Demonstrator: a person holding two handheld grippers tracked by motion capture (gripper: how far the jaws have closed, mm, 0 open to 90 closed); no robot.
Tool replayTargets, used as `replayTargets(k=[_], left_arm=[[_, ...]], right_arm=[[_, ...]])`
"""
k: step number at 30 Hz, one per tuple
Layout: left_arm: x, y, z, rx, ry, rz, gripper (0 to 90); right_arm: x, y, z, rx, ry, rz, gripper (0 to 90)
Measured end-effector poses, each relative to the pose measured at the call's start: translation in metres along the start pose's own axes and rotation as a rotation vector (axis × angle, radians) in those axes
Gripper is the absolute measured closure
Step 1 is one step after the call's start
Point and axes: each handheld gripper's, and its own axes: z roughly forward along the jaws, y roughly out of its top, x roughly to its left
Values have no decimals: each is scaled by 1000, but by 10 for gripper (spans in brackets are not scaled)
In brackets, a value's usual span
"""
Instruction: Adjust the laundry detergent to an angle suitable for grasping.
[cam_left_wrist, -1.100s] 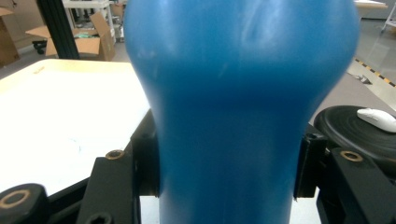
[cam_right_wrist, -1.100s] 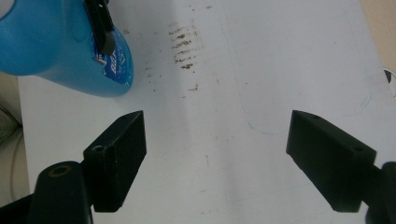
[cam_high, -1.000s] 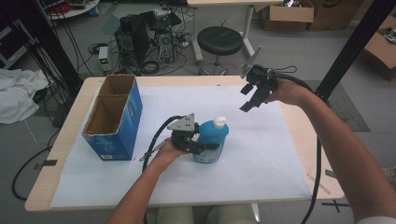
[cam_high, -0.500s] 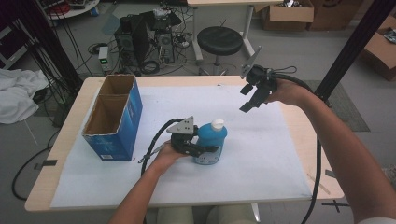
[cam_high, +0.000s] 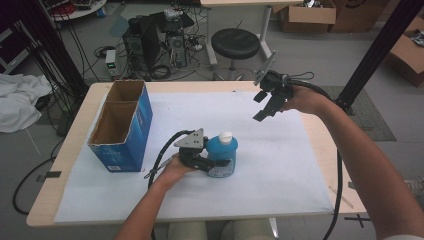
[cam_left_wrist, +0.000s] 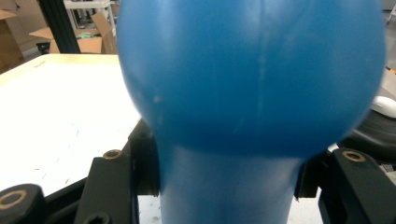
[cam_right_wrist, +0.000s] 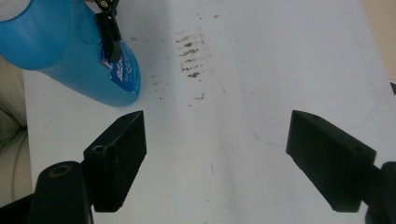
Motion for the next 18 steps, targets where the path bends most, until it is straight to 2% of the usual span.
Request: replayTargets(k=[14, 18], left_arm=[[-2, 0, 1, 7, 16, -21, 416], [-2, -1, 2, 15, 24, -34, 376]], right_arm=[[4, 2, -4, -1, -5, -4, 202], [4, 2, -3, 3, -3, -5, 202]])
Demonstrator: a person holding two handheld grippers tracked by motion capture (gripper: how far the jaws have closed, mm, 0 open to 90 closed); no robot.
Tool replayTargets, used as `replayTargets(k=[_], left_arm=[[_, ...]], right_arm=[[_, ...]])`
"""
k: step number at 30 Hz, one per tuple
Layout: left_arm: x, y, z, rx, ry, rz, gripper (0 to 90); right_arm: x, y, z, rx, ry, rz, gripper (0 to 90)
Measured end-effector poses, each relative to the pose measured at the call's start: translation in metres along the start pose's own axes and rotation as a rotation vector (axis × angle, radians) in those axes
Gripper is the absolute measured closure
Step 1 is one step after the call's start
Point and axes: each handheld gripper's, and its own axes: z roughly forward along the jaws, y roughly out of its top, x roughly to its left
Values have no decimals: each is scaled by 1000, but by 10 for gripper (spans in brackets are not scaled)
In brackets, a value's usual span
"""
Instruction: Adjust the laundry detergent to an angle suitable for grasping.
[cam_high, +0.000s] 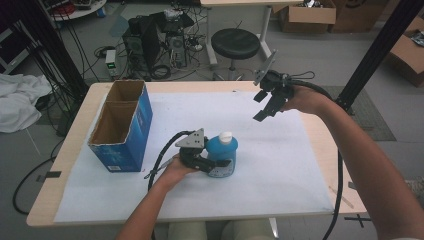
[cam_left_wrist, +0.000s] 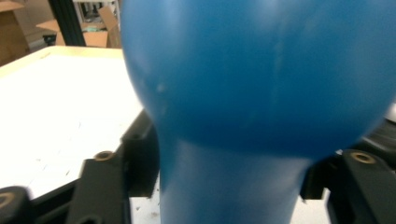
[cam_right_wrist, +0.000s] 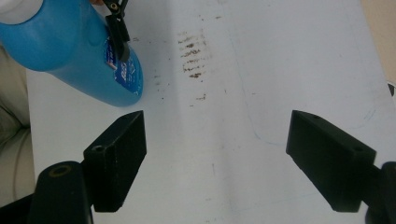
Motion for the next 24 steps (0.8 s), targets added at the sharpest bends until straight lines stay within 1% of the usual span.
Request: replayTargets(k=[3, 6, 13, 17, 24], left_arm=[[-1, 1, 1, -7, 2, -4, 354], [-1, 2, 1, -8, 17, -1, 330], [-2, 3, 2, -9, 22, -8, 296], [-2, 3, 2, -12, 21, -13, 291], [-3, 4, 1, -8, 20, -10, 286]], right_arm=[[0, 0, 1, 1, 2, 1, 202], [-1, 0, 1, 2, 2, 1, 202], [-1, 1, 2, 0, 4, 0, 202], [0, 1, 3, 1, 4, -1, 201], [-1, 2, 3, 2, 2, -2, 201]])
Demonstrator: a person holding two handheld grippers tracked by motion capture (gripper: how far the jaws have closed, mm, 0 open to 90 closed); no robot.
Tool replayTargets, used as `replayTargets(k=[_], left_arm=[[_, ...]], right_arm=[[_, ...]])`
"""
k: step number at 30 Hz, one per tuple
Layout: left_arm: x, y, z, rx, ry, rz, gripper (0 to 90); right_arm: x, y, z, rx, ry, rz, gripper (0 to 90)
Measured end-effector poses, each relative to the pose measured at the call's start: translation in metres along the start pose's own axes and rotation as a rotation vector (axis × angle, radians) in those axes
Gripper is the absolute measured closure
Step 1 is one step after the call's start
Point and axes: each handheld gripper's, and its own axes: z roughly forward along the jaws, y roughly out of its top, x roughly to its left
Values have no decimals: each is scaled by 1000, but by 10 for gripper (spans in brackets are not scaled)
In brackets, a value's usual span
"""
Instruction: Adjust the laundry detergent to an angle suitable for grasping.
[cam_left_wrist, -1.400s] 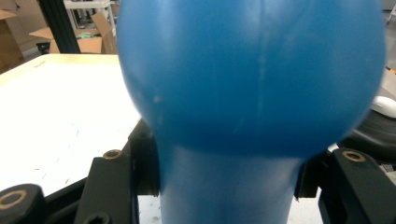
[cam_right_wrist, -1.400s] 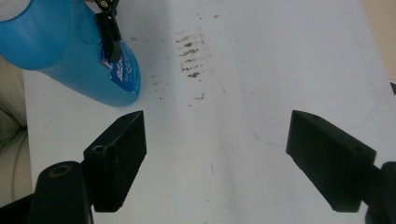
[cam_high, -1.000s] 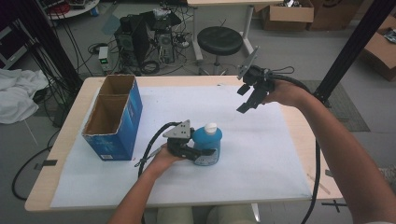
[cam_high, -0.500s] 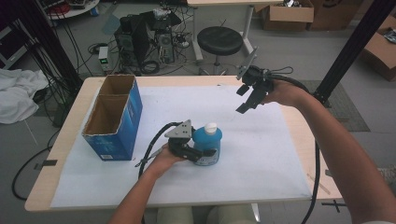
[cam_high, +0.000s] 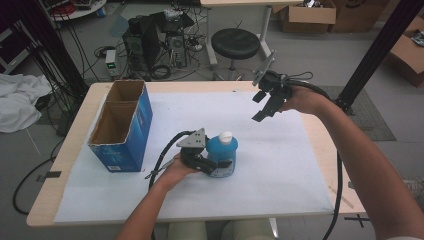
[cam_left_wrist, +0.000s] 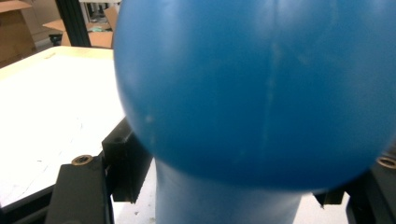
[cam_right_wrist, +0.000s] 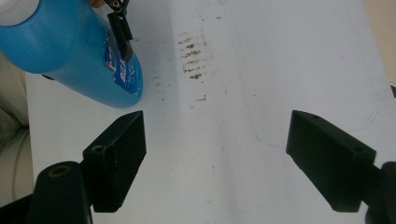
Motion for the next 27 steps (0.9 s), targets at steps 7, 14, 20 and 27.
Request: replayTargets(k=[7, 14, 20, 27], left_arm=[[1, 0, -2, 12, 12, -20, 225], [0, 1, -2, 19, 24, -21, 193], [-1, 2, -4, 19, 35, -30, 177], [-2, 4, -7, 31, 42, -39, 158]], right_arm=[[0, 0, 0, -1, -1, 0, 200], [1, 1, 0, -1, -1, -1, 200], [1, 0, 0, -4, -4, -1, 200], [1, -1, 0, -5, -3, 0, 199]])
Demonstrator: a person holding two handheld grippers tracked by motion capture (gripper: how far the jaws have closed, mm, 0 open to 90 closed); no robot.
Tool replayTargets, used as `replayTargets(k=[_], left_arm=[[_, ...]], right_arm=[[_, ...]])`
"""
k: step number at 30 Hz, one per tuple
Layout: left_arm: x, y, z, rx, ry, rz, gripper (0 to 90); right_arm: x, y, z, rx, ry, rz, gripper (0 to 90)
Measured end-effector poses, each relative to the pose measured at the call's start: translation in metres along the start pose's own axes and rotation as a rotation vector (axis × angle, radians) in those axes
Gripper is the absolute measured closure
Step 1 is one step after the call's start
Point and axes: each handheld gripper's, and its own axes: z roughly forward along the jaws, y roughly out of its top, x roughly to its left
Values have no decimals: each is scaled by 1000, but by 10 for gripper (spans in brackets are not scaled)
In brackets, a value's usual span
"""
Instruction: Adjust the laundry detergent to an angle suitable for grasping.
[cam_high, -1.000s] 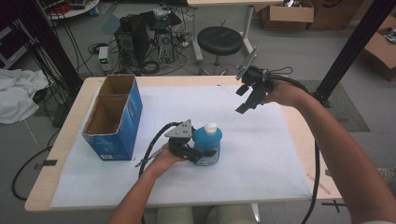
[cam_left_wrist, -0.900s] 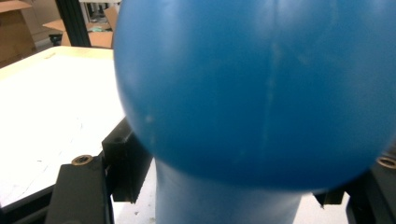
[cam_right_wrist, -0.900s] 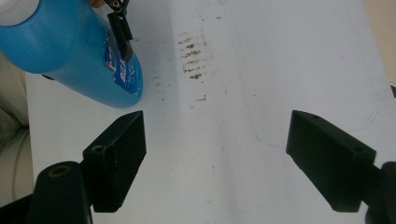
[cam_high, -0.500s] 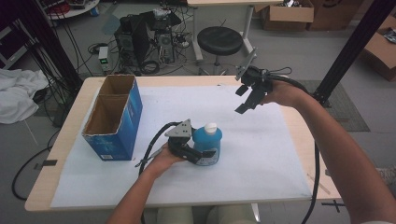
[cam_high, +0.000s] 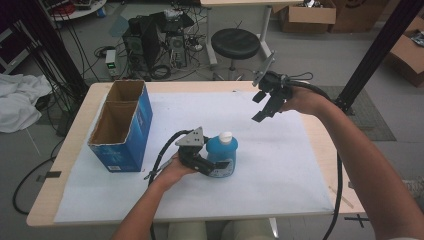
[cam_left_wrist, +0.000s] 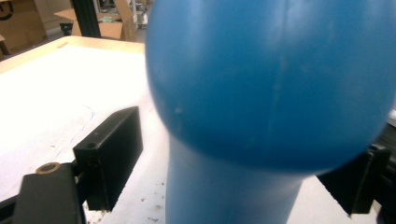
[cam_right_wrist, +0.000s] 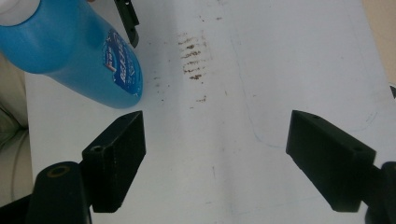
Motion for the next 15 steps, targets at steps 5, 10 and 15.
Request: replayTargets(k=[5, 10, 15], left_arm=[[-2, 3, -7, 8, 23, 2, 157], [-4, 5, -16, 31, 41, 16, 158], [-5, 10, -27, 46, 62, 16, 158]], right_arm=[[0, -2, 0, -4, 0, 2, 199], [1, -3, 0, -7, 0, 2, 198], [1, -2, 0, -11, -1, -3, 197]])
